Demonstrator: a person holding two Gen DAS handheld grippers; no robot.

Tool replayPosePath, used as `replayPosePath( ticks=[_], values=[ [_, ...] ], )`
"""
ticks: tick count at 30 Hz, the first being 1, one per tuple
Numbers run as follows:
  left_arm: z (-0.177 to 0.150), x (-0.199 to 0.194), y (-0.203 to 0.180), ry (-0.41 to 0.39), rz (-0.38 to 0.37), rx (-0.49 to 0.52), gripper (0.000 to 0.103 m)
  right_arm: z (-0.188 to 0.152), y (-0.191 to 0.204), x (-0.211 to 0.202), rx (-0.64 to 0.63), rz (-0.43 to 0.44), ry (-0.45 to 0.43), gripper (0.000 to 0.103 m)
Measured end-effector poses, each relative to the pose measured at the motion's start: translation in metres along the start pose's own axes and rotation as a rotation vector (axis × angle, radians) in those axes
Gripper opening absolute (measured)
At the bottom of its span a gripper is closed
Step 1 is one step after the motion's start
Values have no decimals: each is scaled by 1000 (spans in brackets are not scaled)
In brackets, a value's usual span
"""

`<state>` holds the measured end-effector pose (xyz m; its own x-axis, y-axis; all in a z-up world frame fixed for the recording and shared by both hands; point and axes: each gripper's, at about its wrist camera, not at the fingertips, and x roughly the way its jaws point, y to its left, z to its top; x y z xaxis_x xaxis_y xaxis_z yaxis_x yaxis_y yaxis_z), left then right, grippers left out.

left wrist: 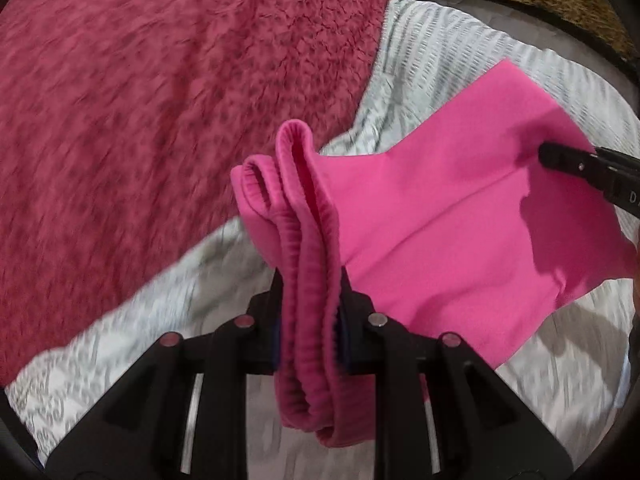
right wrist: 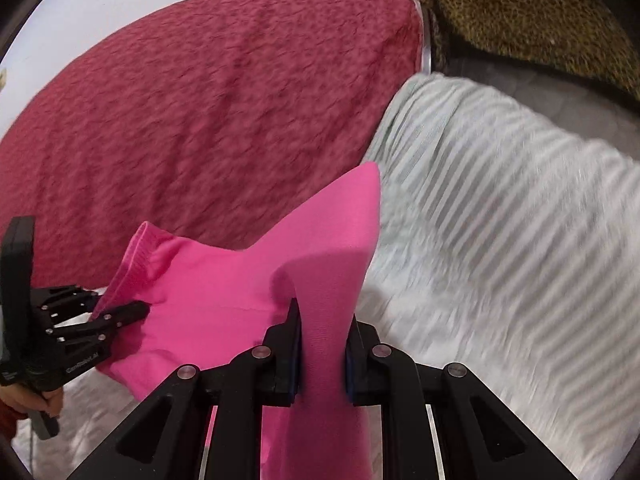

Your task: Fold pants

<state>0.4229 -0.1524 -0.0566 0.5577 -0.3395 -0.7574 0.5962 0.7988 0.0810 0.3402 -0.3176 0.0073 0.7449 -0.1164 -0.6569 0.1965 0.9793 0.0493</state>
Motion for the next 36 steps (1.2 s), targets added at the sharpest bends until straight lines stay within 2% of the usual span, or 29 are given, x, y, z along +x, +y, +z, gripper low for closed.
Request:
replayPosePath(
  ticks=[2, 5, 6, 7, 8, 9, 10, 11, 13, 14, 16, 17, 19, 22, 26, 30, 36],
  values=[
    [17, 17, -3, -10, 15, -16, 24, 13, -12, 20, 13, -14, -4, 16],
    [36, 67, -7, 30, 64, -64, 38, 25, -39, 59, 60, -33, 16, 17],
    [37, 86, -6, 60, 100, -68, 55, 24, -49, 84, 53, -54, 55, 21],
    [35, 110, -5, 106, 152, -62, 65, 20, -57, 106, 42, -81, 108, 25],
    [29, 132, -4, 155, 203, -50, 65, 14, -64, 125, 39, -113, 156, 29],
    [24, 147, -1, 185, 225, -43, 70, 1, -75, 150, 45, -175, 224, 32],
    [18, 148, 2, 138, 209, -65, 77, -17, -88, 172, 61, -222, 286, 36],
    [15, 145, 5, 94, 210, -87, 79, -27, -95, 176, 90, -190, 263, 39],
    [11, 145, 11, 85, 183, -115, 80, -29, -121, 161, 255, -69, 205, 42],
    [11, 144, 12, 81, 175, -119, 80, -30, -127, 159, 295, -54, 197, 42],
    [13, 142, 13, 86, 176, -126, 80, -33, -130, 157, 286, -47, 199, 42],
    [12, 138, 15, 89, 183, -131, 80, -33, -128, 155, 277, -61, 197, 42],
    [13, 128, 13, 96, 191, -136, 79, -31, -116, 141, 232, -154, 156, 42],
    [14, 99, 4, 62, 160, -115, 79, -25, -93, 108, 172, -205, 72, 42],
    [12, 42, -17, 8, 130, -42, 79, -30, -66, 62, 169, -138, 45, 44],
    [6, -29, -35, -52, 87, -38, 79, -44, -33, 2, 152, -91, 63, 44],
    [-12, -141, -71, -145, 85, -44, 80, -60, -2, -101, 140, -124, 43, 47]
  ],
)
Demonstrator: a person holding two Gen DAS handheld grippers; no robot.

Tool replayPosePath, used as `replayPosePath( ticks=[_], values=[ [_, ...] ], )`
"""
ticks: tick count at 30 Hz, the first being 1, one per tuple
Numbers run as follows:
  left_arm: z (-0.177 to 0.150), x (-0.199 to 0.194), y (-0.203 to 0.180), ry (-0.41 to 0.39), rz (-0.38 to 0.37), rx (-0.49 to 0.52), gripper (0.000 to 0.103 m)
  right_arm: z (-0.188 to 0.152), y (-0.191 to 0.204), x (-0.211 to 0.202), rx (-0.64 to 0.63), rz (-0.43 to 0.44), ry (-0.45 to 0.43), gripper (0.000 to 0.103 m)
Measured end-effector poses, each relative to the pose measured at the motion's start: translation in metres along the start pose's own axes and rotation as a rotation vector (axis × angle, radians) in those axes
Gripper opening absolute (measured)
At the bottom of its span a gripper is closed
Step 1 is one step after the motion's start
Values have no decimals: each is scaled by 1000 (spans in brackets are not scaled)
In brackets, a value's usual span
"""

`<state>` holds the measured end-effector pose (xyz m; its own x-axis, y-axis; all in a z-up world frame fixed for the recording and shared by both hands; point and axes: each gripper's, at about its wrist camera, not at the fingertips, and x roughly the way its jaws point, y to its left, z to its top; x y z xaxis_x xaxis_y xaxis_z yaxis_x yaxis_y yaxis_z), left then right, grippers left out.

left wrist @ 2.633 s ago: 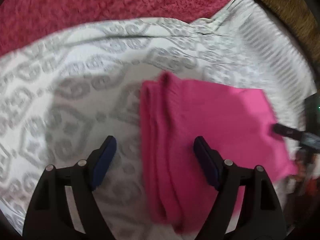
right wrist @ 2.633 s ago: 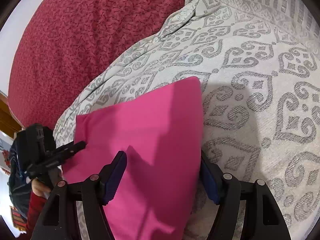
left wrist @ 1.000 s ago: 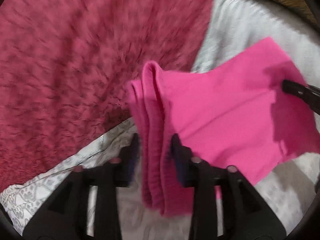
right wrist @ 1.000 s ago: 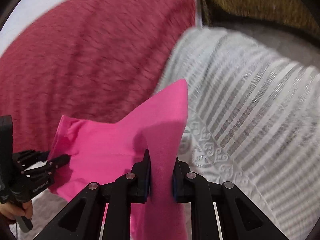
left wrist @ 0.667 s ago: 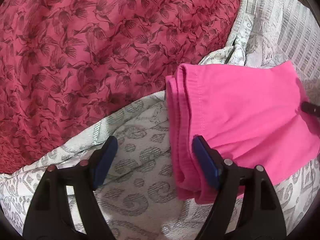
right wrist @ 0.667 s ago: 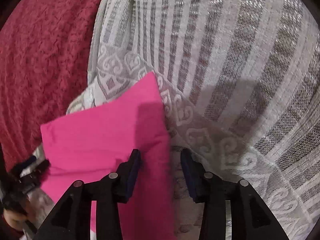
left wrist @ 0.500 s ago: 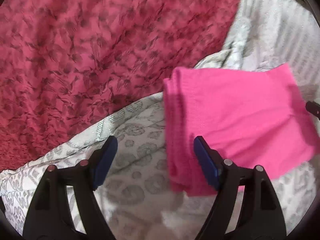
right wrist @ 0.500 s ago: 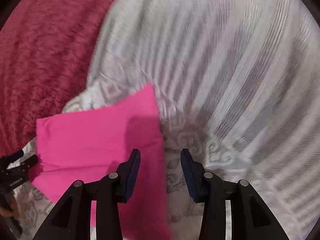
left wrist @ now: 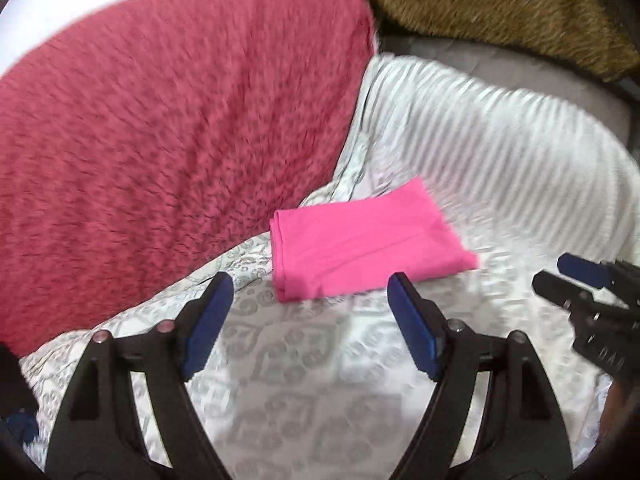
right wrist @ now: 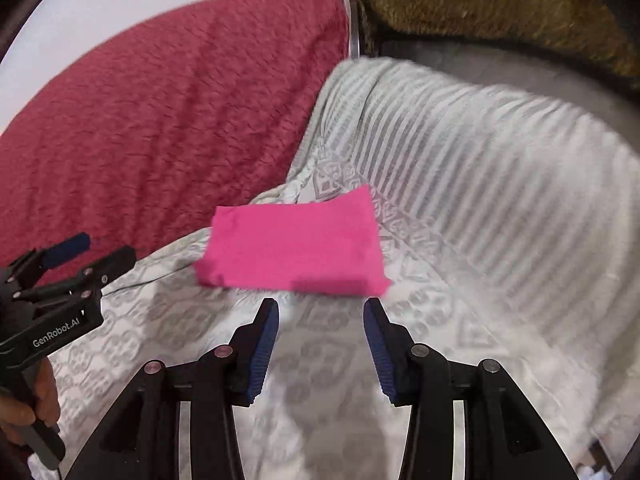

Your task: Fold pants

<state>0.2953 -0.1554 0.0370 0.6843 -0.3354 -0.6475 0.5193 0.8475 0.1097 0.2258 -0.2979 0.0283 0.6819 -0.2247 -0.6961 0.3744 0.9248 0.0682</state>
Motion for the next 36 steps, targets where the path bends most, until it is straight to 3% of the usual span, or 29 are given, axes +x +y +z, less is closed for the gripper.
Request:
replayPosePath(
  ticks=[5, 12, 19, 27, 36],
  values=[
    [-8, -62, -17, -9, -7, -21, 81, -10, -2, -71, 10, -24, -14, 53],
    [-46, -144, -27, -47, 4, -49, 86, -34, -3, -168, -3, -44, -55, 57],
    [-64, -204, -30, -77, 7, -77, 86, -55, 3, -225, -24, -21, -91, 60],
    [-76, -239, -30, -106, 11, -114, 87, -74, 9, -271, -41, -32, -126, 63],
    [-77, -246, -37, -108, 10, -112, 87, -78, 9, -285, -41, -42, -139, 66]
  ],
)
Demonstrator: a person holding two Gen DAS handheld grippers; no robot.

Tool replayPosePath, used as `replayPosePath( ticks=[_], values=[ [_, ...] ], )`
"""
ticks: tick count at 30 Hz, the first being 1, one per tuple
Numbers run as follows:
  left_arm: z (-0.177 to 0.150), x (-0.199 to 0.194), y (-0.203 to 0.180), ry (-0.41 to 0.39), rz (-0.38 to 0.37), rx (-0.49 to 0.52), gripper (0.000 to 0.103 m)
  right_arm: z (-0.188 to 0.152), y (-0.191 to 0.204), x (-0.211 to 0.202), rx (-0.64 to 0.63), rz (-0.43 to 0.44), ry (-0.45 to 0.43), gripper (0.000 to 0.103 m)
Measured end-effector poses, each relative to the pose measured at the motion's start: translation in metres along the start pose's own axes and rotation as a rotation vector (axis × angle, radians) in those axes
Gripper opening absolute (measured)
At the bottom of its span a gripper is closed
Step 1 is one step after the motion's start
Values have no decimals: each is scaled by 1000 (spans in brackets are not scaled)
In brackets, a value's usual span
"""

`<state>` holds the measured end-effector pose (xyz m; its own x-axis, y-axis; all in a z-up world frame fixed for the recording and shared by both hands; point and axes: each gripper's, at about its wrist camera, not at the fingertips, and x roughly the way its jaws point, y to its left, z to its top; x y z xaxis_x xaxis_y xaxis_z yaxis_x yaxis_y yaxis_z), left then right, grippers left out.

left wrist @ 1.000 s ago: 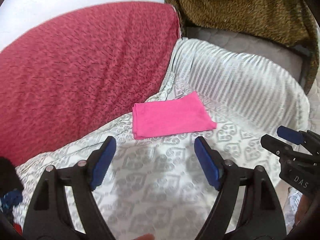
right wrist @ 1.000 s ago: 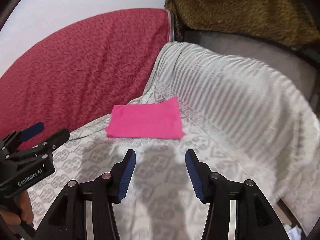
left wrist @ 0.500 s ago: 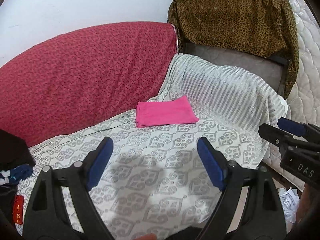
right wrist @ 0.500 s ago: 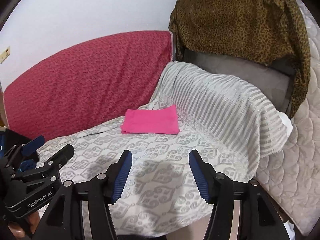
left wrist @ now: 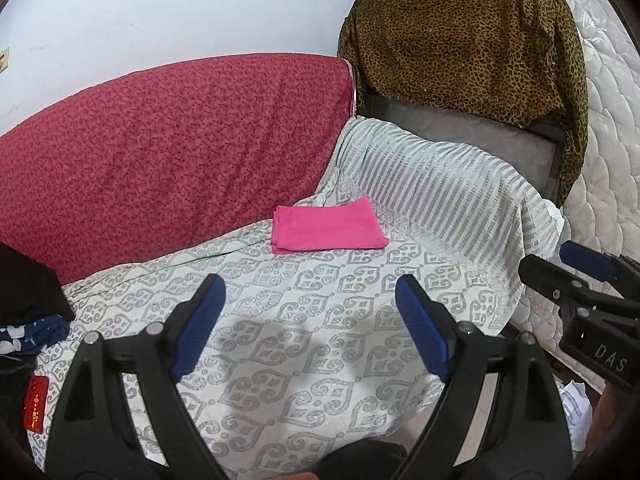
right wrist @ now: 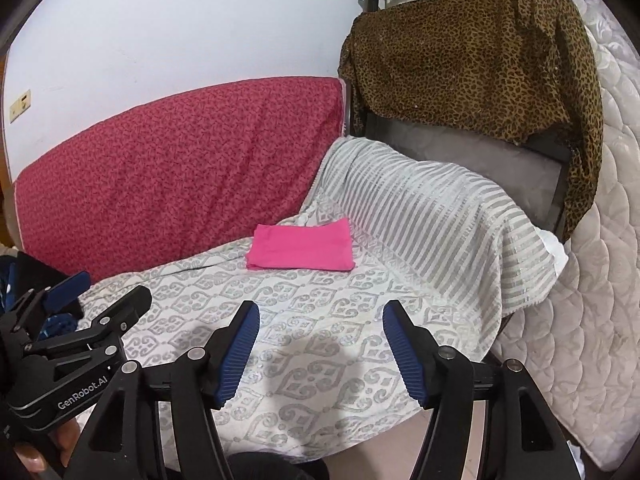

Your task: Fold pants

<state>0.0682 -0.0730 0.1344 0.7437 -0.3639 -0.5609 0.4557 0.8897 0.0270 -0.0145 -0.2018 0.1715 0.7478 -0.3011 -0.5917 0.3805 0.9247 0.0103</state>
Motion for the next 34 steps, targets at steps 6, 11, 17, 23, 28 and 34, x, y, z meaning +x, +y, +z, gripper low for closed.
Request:
replayPosePath(
  ticks=[6, 11, 17, 23, 28, 34],
  values=[
    [1, 0, -3, -1, 2, 0, 87, 1, -1, -5, 5, -6, -6, 66],
    [1, -2, -4, -10, 12, 11, 87, 1, -1, -6, 7, -9, -8, 66],
    [2, -3, -4, -8, 5, 7, 87, 2, 1, -6, 3, -7, -6, 66],
    [3, -4, -6, -13, 1, 14, 87, 2, 2, -6, 2, -7, -6, 66],
    [3, -4, -6, -13, -3, 16, 87, 3, 3, -4, -2, -4, -1, 66],
    [3, -4, -6, -8, -1, 17, 87, 3, 3, -3, -5, -3, 2, 66]
  ],
)
